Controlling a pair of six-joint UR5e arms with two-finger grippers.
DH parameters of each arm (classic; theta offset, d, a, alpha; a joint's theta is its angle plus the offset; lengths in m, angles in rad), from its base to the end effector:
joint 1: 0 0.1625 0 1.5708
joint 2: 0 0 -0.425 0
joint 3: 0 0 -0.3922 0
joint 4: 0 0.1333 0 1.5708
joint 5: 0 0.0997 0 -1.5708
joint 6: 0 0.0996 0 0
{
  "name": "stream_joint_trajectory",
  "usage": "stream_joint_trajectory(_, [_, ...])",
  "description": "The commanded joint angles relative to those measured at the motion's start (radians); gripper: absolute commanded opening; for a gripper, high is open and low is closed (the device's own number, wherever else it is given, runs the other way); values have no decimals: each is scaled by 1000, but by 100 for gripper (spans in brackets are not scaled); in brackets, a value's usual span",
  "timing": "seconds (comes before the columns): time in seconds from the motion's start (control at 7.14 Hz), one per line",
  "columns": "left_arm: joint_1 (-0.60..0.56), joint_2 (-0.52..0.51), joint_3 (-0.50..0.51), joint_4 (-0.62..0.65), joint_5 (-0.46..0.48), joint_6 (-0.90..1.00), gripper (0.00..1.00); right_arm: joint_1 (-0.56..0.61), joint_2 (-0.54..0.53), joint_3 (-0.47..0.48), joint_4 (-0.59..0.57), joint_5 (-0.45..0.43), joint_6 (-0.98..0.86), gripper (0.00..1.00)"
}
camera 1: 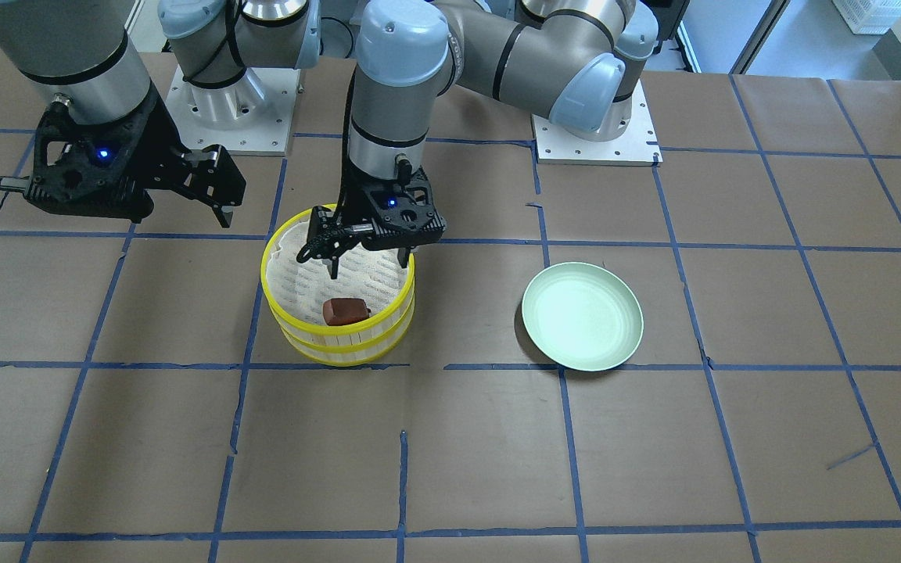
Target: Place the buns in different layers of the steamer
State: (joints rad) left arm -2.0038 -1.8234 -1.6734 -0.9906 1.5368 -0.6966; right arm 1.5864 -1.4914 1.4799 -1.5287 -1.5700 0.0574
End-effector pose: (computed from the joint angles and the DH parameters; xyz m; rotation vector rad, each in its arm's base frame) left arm -0.3730 -0.4812 0.3628 0.3862 -2.9566 0.2574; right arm 0.1415 -0.5203 0.4881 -0.0657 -3.1402 -0.0481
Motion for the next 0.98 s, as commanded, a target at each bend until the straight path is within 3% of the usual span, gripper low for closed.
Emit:
stream_joint_trajectory(0.0, [222, 100, 6, -183, 22, 412, 100, 9, -3, -3, -4, 4, 10, 100])
stream_joint_trajectory(0.14, [340, 151, 32, -312, 20, 583, 100, 54, 6, -7, -34, -7, 28, 100])
stream_joint_trajectory(0.42, [482, 216, 137, -602, 20, 674, 100, 72, 11, -4, -80, 1, 47, 100])
stream_joint_trajectory(0.84, [502, 245, 146, -642, 28, 678, 100, 72, 14, -3, -82, 4, 47, 100])
